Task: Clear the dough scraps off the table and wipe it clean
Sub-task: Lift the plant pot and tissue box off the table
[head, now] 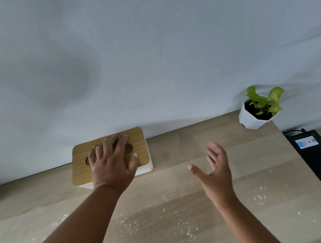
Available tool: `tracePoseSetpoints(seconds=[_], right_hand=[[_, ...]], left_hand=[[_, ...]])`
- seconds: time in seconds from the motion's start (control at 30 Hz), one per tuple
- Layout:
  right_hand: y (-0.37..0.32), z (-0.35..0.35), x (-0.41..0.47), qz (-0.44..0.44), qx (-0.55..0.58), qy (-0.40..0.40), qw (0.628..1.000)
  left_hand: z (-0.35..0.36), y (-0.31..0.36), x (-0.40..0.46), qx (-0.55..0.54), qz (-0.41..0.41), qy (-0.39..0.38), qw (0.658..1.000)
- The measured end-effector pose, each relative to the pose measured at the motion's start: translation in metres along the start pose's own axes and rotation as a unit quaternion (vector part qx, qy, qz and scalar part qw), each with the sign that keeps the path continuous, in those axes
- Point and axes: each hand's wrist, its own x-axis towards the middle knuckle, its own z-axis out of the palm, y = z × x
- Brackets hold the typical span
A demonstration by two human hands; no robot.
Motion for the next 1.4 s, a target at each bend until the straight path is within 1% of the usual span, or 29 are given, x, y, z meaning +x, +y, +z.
tracePoseSetpoints(seconds=[0.1, 0.23, 0.43, 0.53, 0.63, 0.73, 0.83, 0.93, 1.0, 1.07, 1.1, 1.17, 1.23, 1.4], right_hand=[[-0.019, 0.036, -0.006, -0.007, -0.035, -0.049, 0.998], [-0.042, 0.079, -0.007, 0.002, -0.052, -0.096, 0.994], [-0.064, 0.119, -0.004, -0.005, -0.083, -0.140, 0.987], [-0.065, 0.130, -0.004, -0.008, -0.087, -0.145, 0.986], [-0.065, 0.136, -0.005, -0.002, -0.083, -0.143, 0.986], [-0.063, 0.137, -0.006, 0.004, -0.089, -0.156, 0.984], [-0.061, 0.136, -0.007, 0.012, -0.090, -0.152, 0.984], [-0.059, 0.138, -0.009, 0.020, -0.081, -0.147, 0.986], [-0.058, 0.138, -0.009, 0.022, -0.080, -0.144, 0.986], [-0.058, 0.139, -0.009, 0.024, -0.082, -0.143, 0.986], [-0.058, 0.139, -0.009, 0.024, -0.083, -0.143, 0.986], [-0.058, 0.140, -0.008, 0.025, -0.085, -0.142, 0.986], [-0.059, 0.140, -0.008, 0.025, -0.087, -0.141, 0.986], [-0.061, 0.140, -0.010, 0.035, -0.085, -0.140, 0.986]], left_hand=[[-0.003, -0.002, 0.000, -0.010, 0.003, -0.009, 1.000], [-0.007, -0.004, 0.002, -0.028, 0.003, -0.029, 0.999], [-0.018, -0.014, 0.013, -0.077, 0.005, -0.076, 0.994], [-0.026, -0.030, 0.018, -0.133, 0.014, -0.081, 0.988], [-0.030, -0.054, 0.010, -0.189, -0.008, -0.059, 0.980], [-0.026, -0.083, -0.004, -0.233, -0.043, -0.005, 0.971], [-0.019, -0.108, -0.018, -0.266, -0.065, 0.027, 0.961], [-0.012, -0.124, -0.029, -0.323, -0.094, 0.036, 0.941], [-0.009, -0.130, -0.037, -0.378, -0.117, 0.031, 0.918], [-0.007, -0.133, -0.046, -0.439, -0.149, 0.029, 0.885], [-0.007, -0.133, -0.050, -0.475, -0.167, 0.026, 0.864], [-0.007, -0.132, -0.054, -0.522, -0.199, 0.019, 0.829], [-0.007, -0.134, -0.057, -0.531, -0.213, 0.012, 0.820], [-0.007, -0.137, -0.064, -0.557, -0.205, -0.018, 0.804]])
